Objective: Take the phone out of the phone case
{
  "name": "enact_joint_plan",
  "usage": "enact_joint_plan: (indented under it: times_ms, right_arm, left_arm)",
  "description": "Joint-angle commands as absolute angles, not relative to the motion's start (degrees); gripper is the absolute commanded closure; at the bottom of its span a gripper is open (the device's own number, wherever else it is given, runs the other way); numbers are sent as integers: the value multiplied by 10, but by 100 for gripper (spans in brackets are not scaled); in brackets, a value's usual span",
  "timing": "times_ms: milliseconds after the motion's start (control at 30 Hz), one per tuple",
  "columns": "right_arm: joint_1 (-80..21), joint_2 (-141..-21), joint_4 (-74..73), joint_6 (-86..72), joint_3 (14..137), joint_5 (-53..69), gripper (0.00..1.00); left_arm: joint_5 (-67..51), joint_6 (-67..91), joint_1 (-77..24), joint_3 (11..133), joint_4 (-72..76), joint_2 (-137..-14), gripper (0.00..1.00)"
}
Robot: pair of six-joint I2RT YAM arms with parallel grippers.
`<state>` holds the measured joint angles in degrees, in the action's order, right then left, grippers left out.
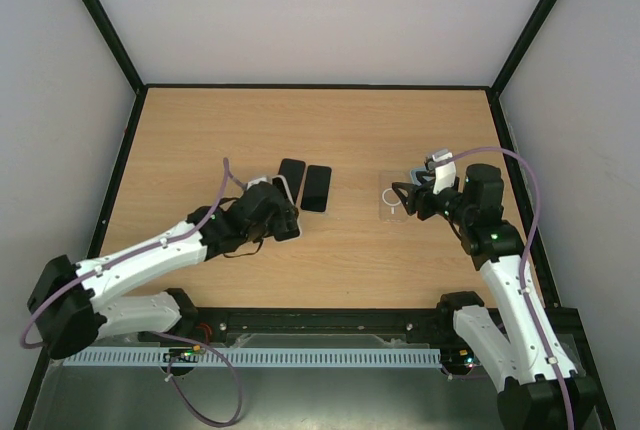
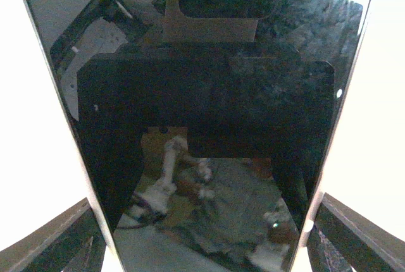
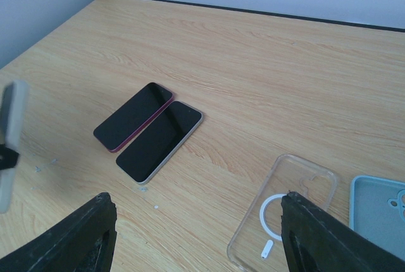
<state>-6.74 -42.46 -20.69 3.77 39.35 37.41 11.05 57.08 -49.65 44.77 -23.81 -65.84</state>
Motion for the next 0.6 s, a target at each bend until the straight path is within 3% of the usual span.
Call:
enact_joint_plan:
  times_ms: [0, 200, 367, 567]
  right_arm:
    - [-68, -435, -201, 33, 394, 401, 34]
    - [-89, -540, -242, 10, 460, 520, 43]
    - [-172, -642, -350, 18, 577, 507, 46]
    - [-241, -681, -372, -19, 621, 491, 51]
  left_arm:
    - [171, 471, -528, 448, -162, -658, 98]
    - [243, 351, -642, 499, -110, -705, 98]
    - [320, 281, -695, 532, -80, -744, 98]
    - [353, 264, -707, 547, -79, -782, 98]
